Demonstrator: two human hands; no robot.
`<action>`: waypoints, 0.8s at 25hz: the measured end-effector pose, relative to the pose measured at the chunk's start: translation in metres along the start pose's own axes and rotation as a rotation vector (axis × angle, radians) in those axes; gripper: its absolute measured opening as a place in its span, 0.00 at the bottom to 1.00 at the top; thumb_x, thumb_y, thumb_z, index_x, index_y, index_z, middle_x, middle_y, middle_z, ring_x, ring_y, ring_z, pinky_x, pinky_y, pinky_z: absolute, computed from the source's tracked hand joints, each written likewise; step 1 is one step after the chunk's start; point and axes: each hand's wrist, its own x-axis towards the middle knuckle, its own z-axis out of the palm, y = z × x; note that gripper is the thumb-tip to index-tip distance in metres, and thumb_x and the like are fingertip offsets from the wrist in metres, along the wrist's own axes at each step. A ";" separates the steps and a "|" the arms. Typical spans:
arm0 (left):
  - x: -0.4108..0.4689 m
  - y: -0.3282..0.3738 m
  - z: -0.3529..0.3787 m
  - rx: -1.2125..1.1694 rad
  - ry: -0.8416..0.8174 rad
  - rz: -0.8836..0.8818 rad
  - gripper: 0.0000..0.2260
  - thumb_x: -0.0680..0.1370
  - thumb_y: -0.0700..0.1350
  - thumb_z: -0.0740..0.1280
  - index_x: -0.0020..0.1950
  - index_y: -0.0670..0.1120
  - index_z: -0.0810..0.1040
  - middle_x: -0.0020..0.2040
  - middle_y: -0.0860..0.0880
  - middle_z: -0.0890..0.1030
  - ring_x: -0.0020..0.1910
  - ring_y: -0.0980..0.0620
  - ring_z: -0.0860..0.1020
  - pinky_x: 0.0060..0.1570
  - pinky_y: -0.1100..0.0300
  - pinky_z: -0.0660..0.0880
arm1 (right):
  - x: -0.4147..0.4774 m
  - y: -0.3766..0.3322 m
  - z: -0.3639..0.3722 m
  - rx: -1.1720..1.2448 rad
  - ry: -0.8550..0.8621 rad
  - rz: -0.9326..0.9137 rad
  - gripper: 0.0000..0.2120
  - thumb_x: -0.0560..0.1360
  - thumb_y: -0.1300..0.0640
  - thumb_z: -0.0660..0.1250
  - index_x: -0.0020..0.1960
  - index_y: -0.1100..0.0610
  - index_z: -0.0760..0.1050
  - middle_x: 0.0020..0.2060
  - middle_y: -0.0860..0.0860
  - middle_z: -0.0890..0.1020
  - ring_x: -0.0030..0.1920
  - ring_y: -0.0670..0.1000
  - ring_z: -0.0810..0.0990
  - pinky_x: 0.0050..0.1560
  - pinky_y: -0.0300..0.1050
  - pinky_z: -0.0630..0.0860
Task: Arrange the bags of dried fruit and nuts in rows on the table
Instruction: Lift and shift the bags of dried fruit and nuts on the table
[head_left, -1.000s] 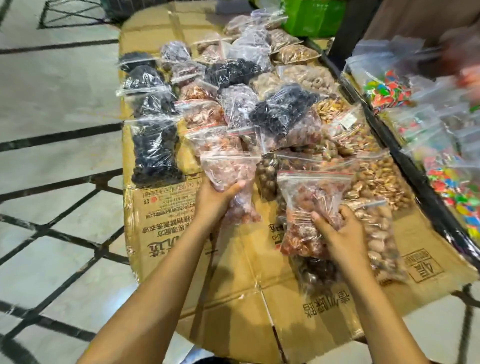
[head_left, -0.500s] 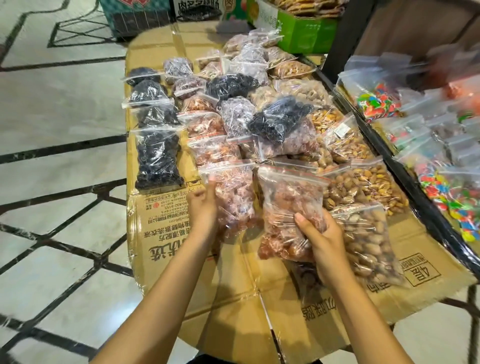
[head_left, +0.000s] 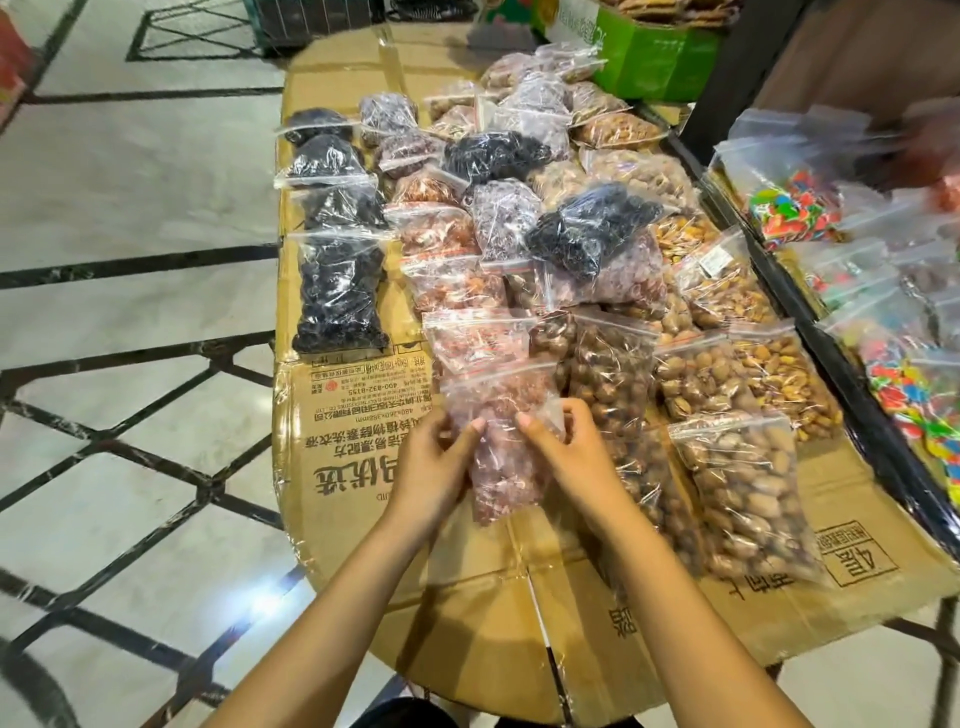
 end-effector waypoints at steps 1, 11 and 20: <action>0.000 -0.005 -0.003 0.154 0.081 0.034 0.08 0.76 0.49 0.70 0.54 0.51 0.76 0.51 0.55 0.80 0.41 0.64 0.78 0.39 0.65 0.74 | 0.003 0.004 -0.001 -0.076 0.016 0.063 0.23 0.74 0.45 0.68 0.63 0.53 0.65 0.59 0.53 0.77 0.57 0.52 0.78 0.57 0.49 0.75; -0.007 -0.032 -0.011 0.131 0.183 -0.028 0.30 0.75 0.66 0.62 0.73 0.52 0.65 0.69 0.48 0.72 0.66 0.51 0.71 0.67 0.46 0.69 | -0.013 0.026 0.021 -0.304 0.095 0.017 0.53 0.63 0.35 0.73 0.77 0.46 0.46 0.76 0.49 0.59 0.74 0.52 0.61 0.70 0.48 0.62; -0.019 -0.034 -0.014 0.178 0.363 -0.012 0.32 0.72 0.68 0.61 0.71 0.51 0.66 0.68 0.48 0.72 0.66 0.51 0.71 0.66 0.46 0.70 | -0.001 0.023 0.028 -0.739 -0.021 -0.096 0.41 0.70 0.27 0.52 0.74 0.36 0.33 0.70 0.58 0.64 0.61 0.58 0.74 0.55 0.49 0.75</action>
